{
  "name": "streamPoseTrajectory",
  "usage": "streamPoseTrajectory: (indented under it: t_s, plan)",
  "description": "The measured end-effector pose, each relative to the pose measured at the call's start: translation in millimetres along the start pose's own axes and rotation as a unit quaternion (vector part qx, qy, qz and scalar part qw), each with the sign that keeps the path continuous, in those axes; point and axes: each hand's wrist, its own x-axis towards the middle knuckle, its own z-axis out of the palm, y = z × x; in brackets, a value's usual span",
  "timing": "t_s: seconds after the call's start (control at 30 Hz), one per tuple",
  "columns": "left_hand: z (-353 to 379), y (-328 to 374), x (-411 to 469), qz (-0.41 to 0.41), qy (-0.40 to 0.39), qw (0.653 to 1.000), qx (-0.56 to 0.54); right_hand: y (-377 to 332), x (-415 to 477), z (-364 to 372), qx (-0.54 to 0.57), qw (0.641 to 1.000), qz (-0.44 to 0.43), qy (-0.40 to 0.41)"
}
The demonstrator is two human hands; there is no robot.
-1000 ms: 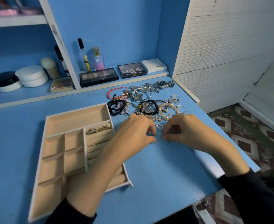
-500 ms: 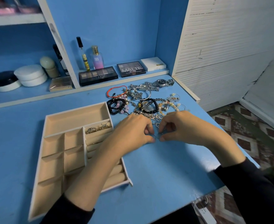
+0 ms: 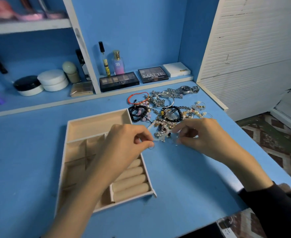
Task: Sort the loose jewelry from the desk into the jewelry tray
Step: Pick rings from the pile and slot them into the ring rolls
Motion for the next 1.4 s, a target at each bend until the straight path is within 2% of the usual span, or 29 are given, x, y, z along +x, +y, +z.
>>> streamPoseTrajectory:
  t_s: [0.17, 0.3, 0.47, 0.63, 0.73, 0.97, 1.4]
  plan:
    - [-36.5, -34.0, -20.2, -0.040, 0.078, 0.995, -0.039, -27.3, 14.7, 32.8, 0.095, 0.992, -0.061, 0.063]
    - [-51.1, -47.2, -26.5, -0.048, 0.120, 0.989, -0.067, -43.7, 27.5, 63.2, 0.122, 0.983, -0.106, 0.093]
    - [-48.0, -55.5, -28.5, -0.038, 0.143, 0.985, -0.085, -51.6, 29.5, 79.7, 0.025, 0.966, -0.221, 0.128]
    - [-41.5, -62.4, -27.0, -0.034, 0.138, 0.986, -0.086, -44.0, 28.0, 86.4, -0.083, 0.947, -0.280, 0.135]
    - [-42.1, -61.9, -28.3, -0.032, 0.128, 0.989, -0.060, -41.5, 28.2, 86.5, -0.097, 0.946, -0.282, 0.127]
    - [-46.1, -63.3, -29.8, -0.037, 0.119, 0.990, -0.059, -39.5, 25.4, 84.8, -0.048, 0.956, -0.268, 0.109]
    - [-47.2, -60.5, -30.9, -0.042, 0.101, 0.992, -0.066, -42.2, 23.9, 76.2, 0.050, 0.983, -0.167, 0.050]
